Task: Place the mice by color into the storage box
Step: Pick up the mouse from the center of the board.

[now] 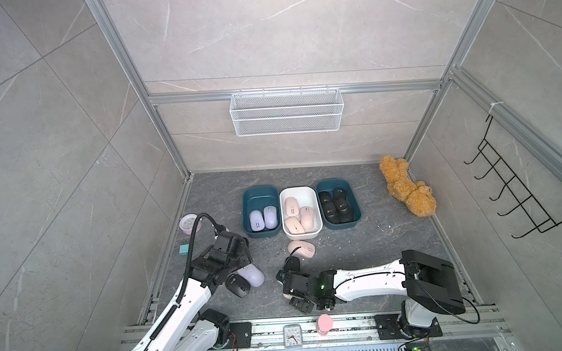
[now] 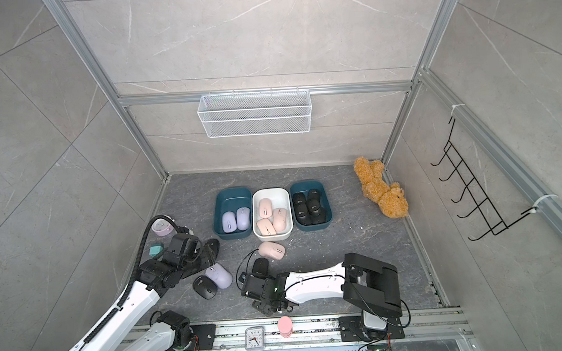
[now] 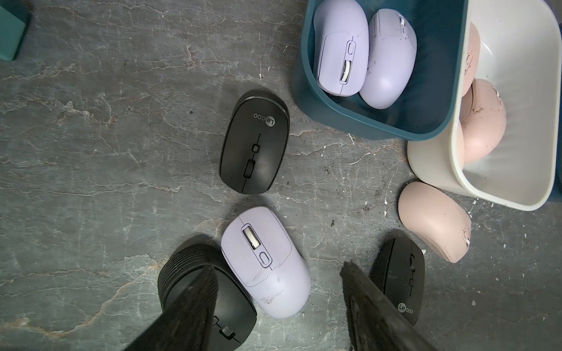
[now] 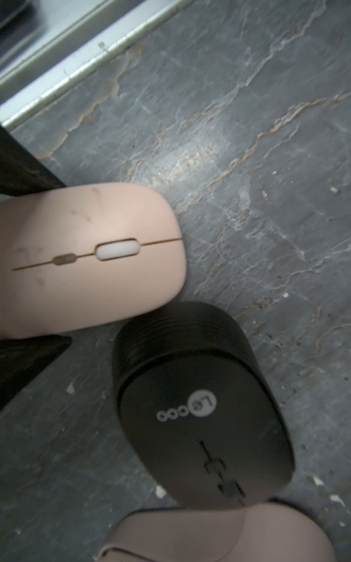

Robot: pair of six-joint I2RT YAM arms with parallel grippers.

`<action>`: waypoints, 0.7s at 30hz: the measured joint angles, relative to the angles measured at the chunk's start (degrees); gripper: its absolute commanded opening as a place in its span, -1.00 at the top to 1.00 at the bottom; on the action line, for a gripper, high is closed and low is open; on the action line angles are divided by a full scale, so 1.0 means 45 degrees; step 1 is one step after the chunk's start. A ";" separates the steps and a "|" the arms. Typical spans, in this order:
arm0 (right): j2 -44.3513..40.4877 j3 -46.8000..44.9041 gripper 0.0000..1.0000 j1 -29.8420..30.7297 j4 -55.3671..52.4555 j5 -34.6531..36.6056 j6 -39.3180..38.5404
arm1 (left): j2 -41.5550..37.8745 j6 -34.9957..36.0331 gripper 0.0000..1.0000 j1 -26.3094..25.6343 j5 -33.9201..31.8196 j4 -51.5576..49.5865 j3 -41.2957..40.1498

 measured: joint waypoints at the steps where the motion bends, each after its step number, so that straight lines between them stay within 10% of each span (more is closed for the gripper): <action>1: 0.0005 0.0005 -0.30 0.0000 0.0000 -0.0010 -0.0024 | 0.0000 0.0000 -0.35 0.0000 0.0000 0.0000 0.0000; 21: -0.0957 0.0325 -0.08 0.0010 -0.0607 -0.0005 -0.0063 | 0.0005 0.0005 -0.35 0.0000 -0.0039 0.0005 0.0000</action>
